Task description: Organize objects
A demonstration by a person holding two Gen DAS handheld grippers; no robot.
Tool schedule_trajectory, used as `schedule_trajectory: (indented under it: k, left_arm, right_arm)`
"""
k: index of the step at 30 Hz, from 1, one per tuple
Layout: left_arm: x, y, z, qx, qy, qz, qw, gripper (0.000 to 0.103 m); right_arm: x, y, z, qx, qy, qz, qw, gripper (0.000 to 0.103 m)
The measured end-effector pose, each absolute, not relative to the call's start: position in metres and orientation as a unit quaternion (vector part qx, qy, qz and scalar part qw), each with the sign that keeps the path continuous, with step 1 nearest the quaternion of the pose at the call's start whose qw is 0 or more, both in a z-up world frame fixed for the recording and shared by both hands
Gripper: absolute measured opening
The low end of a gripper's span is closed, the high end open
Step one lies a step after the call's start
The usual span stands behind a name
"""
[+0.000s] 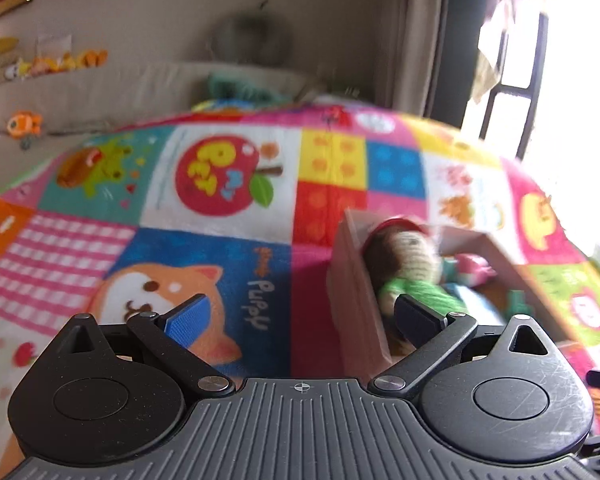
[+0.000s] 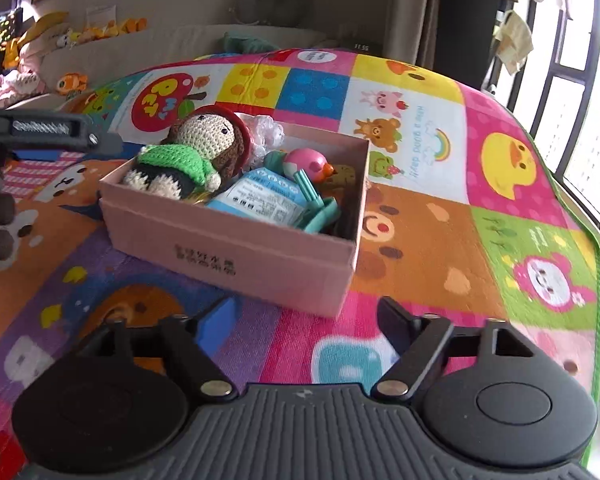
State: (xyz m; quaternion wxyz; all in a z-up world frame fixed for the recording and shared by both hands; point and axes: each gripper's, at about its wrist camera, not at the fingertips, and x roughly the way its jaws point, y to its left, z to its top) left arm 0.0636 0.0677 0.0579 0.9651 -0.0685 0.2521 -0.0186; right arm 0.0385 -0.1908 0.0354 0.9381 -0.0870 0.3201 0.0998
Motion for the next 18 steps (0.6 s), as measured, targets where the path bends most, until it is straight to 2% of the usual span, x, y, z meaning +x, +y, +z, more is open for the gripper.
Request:
schedule_trajectory:
  k: [2,5,9,13,18]
  left_arm:
    - [0.035,0.064,0.058,-0.069,0.261,-0.035,0.962,0.101]
    - [-0.003,0.051,0.041,-0.056,0.301,-0.058,0.95,0.101]
    - [-0.029,0.035,0.01,-0.053,0.344,-0.047,0.936,0.101]
    - [-0.031,0.019,-0.001,0.002,0.337,-0.019,0.941,0.101]
    - [-0.02,0.011,-0.004,0.005,0.339,0.008,0.941,0.102]
  right_arm:
    - [0.018,-0.194,0.033,-0.08,0.328,0.1,0.936,0.089]
    - [-0.008,-0.198,0.024,-0.053,0.353,0.097,0.929,0.101]
    - [-0.023,-0.199,0.007,-0.027,0.387,0.082,0.918,0.103]
    - [-0.018,-0.199,0.003,-0.024,0.38,0.064,0.922,0.103]
    - [-0.001,-0.199,0.001,-0.019,0.366,0.063,0.928,0.103]
